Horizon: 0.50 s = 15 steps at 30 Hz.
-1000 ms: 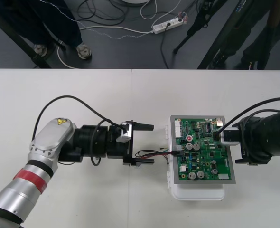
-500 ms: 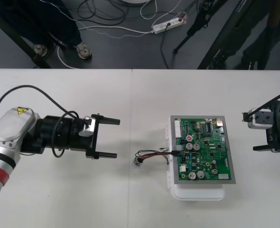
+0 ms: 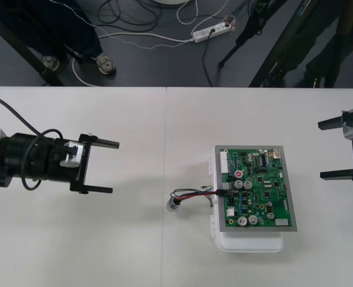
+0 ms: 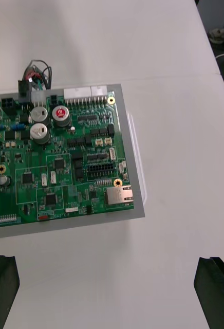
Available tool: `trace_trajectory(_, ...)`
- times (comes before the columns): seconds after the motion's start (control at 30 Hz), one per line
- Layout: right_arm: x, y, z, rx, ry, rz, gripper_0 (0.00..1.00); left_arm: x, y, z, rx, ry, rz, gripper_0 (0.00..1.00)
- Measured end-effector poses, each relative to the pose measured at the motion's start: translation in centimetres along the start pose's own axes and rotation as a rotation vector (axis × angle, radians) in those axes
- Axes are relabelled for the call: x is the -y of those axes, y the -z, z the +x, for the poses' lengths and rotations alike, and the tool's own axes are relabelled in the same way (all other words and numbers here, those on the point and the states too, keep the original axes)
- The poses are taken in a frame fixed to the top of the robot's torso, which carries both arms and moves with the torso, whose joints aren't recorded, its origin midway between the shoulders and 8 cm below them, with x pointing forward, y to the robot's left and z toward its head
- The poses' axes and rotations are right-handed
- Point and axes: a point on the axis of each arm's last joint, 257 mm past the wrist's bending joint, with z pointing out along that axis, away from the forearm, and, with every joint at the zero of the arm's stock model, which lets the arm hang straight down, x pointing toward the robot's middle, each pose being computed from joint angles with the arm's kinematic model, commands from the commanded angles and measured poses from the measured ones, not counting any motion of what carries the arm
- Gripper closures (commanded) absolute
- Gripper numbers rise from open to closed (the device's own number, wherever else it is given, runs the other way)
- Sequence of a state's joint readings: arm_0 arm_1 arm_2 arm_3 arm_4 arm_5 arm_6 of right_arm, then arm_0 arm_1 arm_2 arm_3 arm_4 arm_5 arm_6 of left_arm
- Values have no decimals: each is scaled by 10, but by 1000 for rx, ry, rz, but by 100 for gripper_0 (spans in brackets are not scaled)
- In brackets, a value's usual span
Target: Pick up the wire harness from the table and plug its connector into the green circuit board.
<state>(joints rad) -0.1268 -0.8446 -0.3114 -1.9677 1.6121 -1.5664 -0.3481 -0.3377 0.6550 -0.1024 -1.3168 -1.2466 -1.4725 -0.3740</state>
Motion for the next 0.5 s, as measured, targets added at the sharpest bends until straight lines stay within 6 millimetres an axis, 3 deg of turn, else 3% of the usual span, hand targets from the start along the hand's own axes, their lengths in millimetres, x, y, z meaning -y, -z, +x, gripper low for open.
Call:
trace_trajectory(0.17,-3,6,-20,81,-2,-11,0,0,25,-14,-34,13,14,0)
trace_trajectory(0.5,-6,1,-35,154,-6,-11,0,0,66,-33,-108,126,40,0)
